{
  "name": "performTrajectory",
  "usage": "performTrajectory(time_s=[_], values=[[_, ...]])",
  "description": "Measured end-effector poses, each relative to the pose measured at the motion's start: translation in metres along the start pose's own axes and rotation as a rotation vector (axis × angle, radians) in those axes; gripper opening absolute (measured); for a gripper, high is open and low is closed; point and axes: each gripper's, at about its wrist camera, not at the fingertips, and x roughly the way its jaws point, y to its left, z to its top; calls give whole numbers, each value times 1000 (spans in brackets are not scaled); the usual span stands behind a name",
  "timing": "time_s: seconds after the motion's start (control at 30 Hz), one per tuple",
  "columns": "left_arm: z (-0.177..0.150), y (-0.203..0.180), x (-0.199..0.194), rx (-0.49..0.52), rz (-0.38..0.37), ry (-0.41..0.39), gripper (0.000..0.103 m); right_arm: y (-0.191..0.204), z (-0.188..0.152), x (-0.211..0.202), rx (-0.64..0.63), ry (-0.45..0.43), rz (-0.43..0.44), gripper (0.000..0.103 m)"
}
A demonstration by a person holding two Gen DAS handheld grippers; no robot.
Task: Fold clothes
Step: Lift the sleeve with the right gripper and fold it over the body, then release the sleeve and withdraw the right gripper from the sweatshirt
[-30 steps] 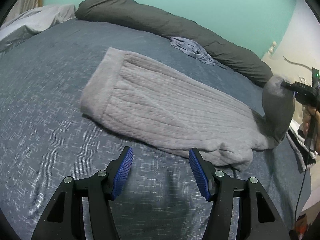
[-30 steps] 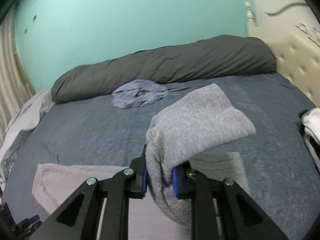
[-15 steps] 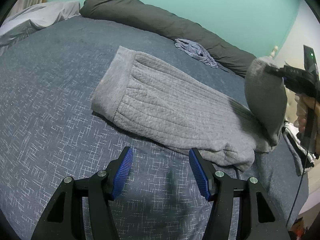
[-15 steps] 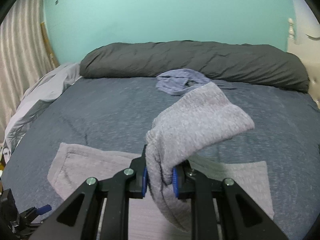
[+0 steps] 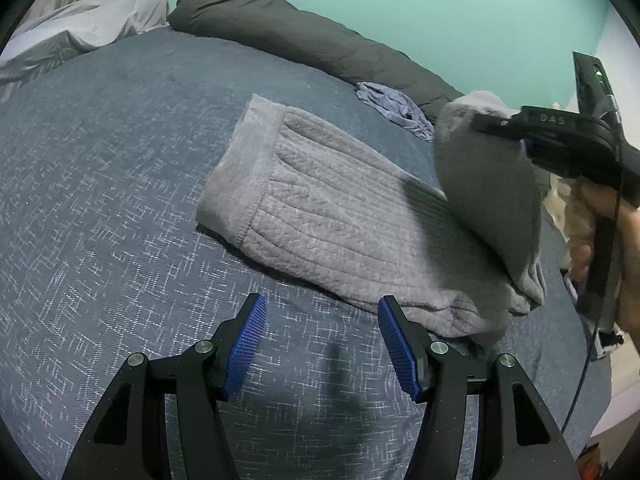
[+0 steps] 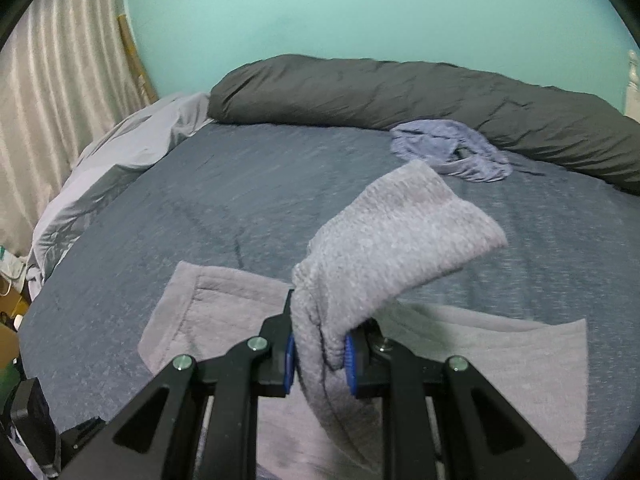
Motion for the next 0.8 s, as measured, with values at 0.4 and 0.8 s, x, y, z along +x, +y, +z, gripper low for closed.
performTrajectory(time_s=[0.4,0.8], values=[[2,7,1,-27,-6,4,62,44,-23,41,0,75,116,32],[2,9,1,-40,-17,3,62,34,-21,6,33,2,225,57]])
